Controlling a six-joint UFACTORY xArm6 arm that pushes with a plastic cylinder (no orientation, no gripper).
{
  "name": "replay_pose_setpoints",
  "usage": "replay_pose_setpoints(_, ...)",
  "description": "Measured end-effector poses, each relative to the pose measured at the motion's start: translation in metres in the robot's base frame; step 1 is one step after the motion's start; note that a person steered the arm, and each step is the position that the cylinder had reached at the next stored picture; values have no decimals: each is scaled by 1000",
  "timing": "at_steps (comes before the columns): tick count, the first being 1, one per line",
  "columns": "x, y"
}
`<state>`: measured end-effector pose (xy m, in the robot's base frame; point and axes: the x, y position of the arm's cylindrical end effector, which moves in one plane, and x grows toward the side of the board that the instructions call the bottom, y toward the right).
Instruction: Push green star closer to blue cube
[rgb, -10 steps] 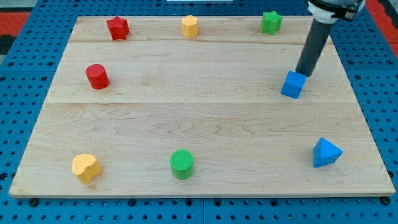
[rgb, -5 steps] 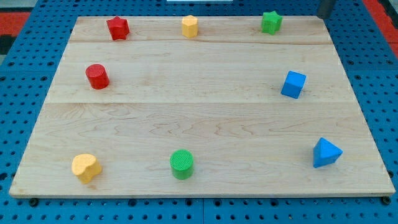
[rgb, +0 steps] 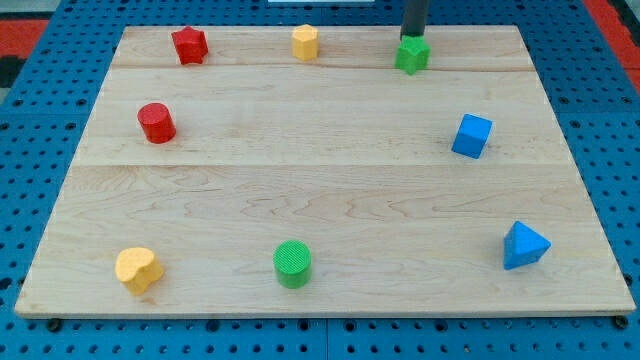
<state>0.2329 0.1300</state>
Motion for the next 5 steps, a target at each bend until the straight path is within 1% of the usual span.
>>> replay_pose_setpoints(1,10,-11)
replay_pose_setpoints(2,9,-35)
replay_pose_setpoints(3,31,-32)
replay_pose_setpoints(4,51,-11)
replay_pose_setpoints(5,52,-6)
